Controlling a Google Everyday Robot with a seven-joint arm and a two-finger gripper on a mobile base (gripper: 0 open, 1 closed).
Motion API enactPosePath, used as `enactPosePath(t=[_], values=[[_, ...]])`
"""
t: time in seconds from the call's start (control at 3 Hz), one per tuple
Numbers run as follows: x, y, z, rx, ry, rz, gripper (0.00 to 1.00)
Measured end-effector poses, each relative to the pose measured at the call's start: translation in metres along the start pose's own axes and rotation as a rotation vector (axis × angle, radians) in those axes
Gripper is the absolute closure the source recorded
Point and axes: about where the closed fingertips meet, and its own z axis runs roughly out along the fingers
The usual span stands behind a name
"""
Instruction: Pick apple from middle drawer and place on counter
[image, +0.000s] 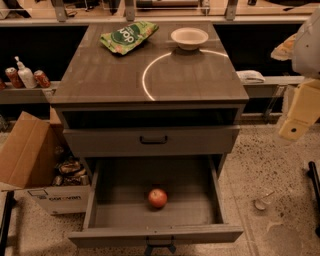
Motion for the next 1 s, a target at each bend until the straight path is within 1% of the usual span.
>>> enactPosePath(t=[0.33, 0.67, 1.0], values=[[0.000, 0.000, 0.000, 0.000, 0.000, 0.000, 0.00], [-0.003, 0.003, 0.014, -0.013, -0.047, 0.000, 0.00], [-0.007, 0.012, 0.041, -0.037, -0.139, 0.015, 0.00]])
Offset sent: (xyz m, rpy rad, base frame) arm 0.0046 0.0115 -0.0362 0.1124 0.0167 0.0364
